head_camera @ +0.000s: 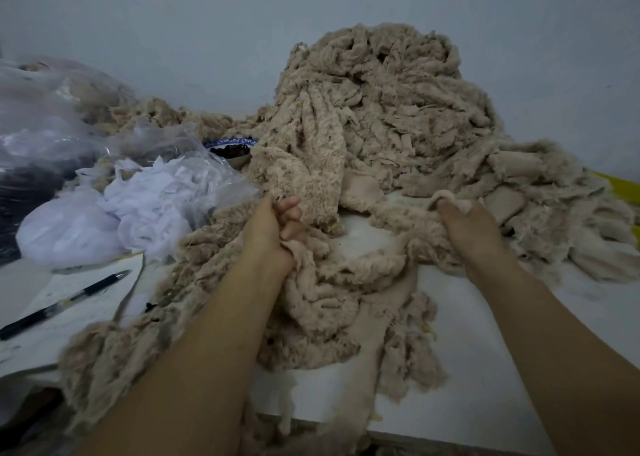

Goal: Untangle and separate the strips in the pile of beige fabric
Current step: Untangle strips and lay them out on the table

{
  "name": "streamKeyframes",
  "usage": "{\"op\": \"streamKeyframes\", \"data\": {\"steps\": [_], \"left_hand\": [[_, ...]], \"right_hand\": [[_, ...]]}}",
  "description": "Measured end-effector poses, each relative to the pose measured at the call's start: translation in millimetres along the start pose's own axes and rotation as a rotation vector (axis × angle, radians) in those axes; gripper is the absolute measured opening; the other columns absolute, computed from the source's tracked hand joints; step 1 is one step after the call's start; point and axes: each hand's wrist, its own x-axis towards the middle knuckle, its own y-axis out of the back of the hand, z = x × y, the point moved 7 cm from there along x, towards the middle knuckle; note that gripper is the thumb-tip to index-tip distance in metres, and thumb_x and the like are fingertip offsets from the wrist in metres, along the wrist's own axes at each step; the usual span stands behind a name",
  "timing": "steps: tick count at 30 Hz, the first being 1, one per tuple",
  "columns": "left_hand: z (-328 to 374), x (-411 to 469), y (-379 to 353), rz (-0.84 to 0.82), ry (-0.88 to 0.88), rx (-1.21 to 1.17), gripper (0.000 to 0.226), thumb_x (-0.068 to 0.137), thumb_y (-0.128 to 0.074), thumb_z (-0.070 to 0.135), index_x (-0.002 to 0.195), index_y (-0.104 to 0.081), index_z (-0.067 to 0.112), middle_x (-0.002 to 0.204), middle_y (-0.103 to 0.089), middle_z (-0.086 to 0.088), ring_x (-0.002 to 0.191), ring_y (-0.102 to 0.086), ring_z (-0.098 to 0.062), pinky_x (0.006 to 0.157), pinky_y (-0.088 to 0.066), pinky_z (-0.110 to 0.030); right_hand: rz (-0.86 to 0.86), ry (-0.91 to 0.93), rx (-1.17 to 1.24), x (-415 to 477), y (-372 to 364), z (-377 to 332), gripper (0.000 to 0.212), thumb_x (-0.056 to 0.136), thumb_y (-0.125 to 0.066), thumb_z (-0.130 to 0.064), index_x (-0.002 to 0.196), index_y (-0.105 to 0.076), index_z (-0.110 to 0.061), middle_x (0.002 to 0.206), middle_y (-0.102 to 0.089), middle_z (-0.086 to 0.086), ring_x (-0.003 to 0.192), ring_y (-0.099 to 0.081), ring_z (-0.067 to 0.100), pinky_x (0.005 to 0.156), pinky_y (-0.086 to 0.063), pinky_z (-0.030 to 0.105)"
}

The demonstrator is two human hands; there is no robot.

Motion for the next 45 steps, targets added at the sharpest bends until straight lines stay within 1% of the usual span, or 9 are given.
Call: {"op": "streamKeyframes", "data": {"steps": [4, 10, 15, 19, 22, 30, 37, 41, 45], "left_hand": [[25.0, -5.2, -9.8, 0.003, -0.351, 0.937, 0.035, 0.099, -0.046, 0.042, 0.090, -0.066, 0.014, 0.073, -0.062, -0.002, 0.054, -0.054, -0.013, 0.051, -0.043, -0.023], [-47.4, -32.5, -34.1, -0.861, -0.432, 2.037, 0.043, 0.089, -0.068, 0.044, 0.115, -0.066, 0.009, 0.116, -0.061, -0.005, 0.106, -0.053, -0.018, 0.090, -0.044, -0.031], [-9.8, -21.9, -40.7, -0.449, -0.249, 1.272, 0.027, 0.094, -0.062, 0.034, 0.070, -0.071, 0.025, 0.070, -0.071, 0.003, 0.058, -0.064, -0.007, 0.052, -0.051, -0.018], [3.8, -24.5, -64.0, -0.564, -0.172, 1.085, 0.043, 0.097, -0.054, 0.046, 0.064, -0.075, 0.028, 0.065, -0.071, 0.005, 0.063, -0.069, -0.007, 0.077, -0.058, -0.029], [7.5, -4.3, -74.0, -0.300, -0.294, 1.045, 0.044, 0.100, -0.048, 0.042, 0.068, -0.070, 0.022, 0.075, -0.075, 0.000, 0.069, -0.069, -0.011, 0.071, -0.053, -0.032], [-60.4, -16.4, -79.3, -0.235, -1.005, 1.468, 0.029, 0.105, -0.042, 0.014, 0.085, -0.057, -0.002, 0.089, -0.054, -0.019, 0.079, -0.051, -0.033, 0.071, -0.041, -0.047], [-92.9, -81.7, -85.7, -0.415, -1.228, 1.546, 0.028, 0.100, -0.044, 0.019, 0.092, -0.065, 0.002, 0.094, -0.059, -0.013, 0.079, -0.052, -0.028, 0.067, -0.039, -0.040], [-97.3, -82.8, -70.4, -0.354, -0.981, 1.452, 0.029, 0.101, -0.046, 0.026, 0.078, -0.056, 0.012, 0.079, -0.054, -0.007, 0.067, -0.049, -0.024, 0.060, -0.038, -0.038], [-65.5, -43.6, -36.5, 0.006, -0.504, 0.947, 0.031, 0.101, -0.044, 0.022, 0.072, -0.051, 0.014, 0.077, -0.057, -0.012, 0.076, -0.055, -0.031, 0.072, -0.047, -0.044]], "right_hand": [[0.080, -0.021, 0.068, 10.1, 13.4, 9.0, 0.017, 0.097, -0.051, -0.025, 0.085, -0.051, -0.014, 0.072, -0.048, 0.012, 0.064, -0.043, 0.026, 0.067, -0.036, 0.038], [-0.006, 0.238, -0.284, -9.7, -5.8, -12.8, 0.027, 0.088, -0.060, -0.034, 0.114, -0.059, -0.028, 0.130, -0.051, -0.003, 0.117, -0.050, 0.015, 0.094, -0.045, 0.029], [-0.648, 0.435, -0.465, -48.7, -62.2, -11.0, 0.015, 0.090, -0.064, -0.049, 0.097, -0.061, -0.035, 0.093, -0.060, -0.017, 0.085, -0.060, 0.004, 0.057, -0.040, 0.010], [-0.217, 0.186, -0.096, -14.2, -36.3, -6.4, 0.022, 0.102, -0.044, -0.029, 0.089, -0.061, -0.023, 0.079, -0.062, -0.001, 0.066, -0.056, 0.016, 0.053, -0.039, 0.027], [0.035, -0.187, 0.447, 0.7, -5.4, 10.1, 0.024, 0.102, -0.041, -0.032, 0.098, -0.063, -0.022, 0.087, -0.064, 0.003, 0.066, -0.062, 0.015, 0.046, -0.046, 0.023], [0.061, -0.222, 0.433, -2.4, 3.0, 33.7, 0.033, 0.099, -0.045, -0.019, 0.066, -0.043, -0.017, 0.066, -0.048, 0.005, 0.062, -0.045, 0.022, 0.059, -0.040, 0.035], [0.253, -0.089, 0.247, -9.2, -2.1, 13.1, 0.018, 0.099, -0.043, -0.021, 0.116, -0.045, -0.017, 0.106, -0.053, 0.007, 0.079, -0.051, 0.019, 0.062, -0.041, 0.028], [0.281, 0.283, 0.140, -34.6, -17.4, -33.0, 0.014, 0.097, -0.047, -0.021, 0.111, -0.047, -0.025, 0.118, -0.049, 0.001, 0.089, -0.052, 0.009, 0.069, -0.043, 0.017], [-0.187, 0.298, -0.105, -52.0, -65.7, -29.3, 0.016, 0.099, -0.046, -0.022, 0.091, -0.060, -0.023, 0.089, -0.062, -0.005, 0.080, -0.058, 0.015, 0.070, -0.045, 0.029]]}}
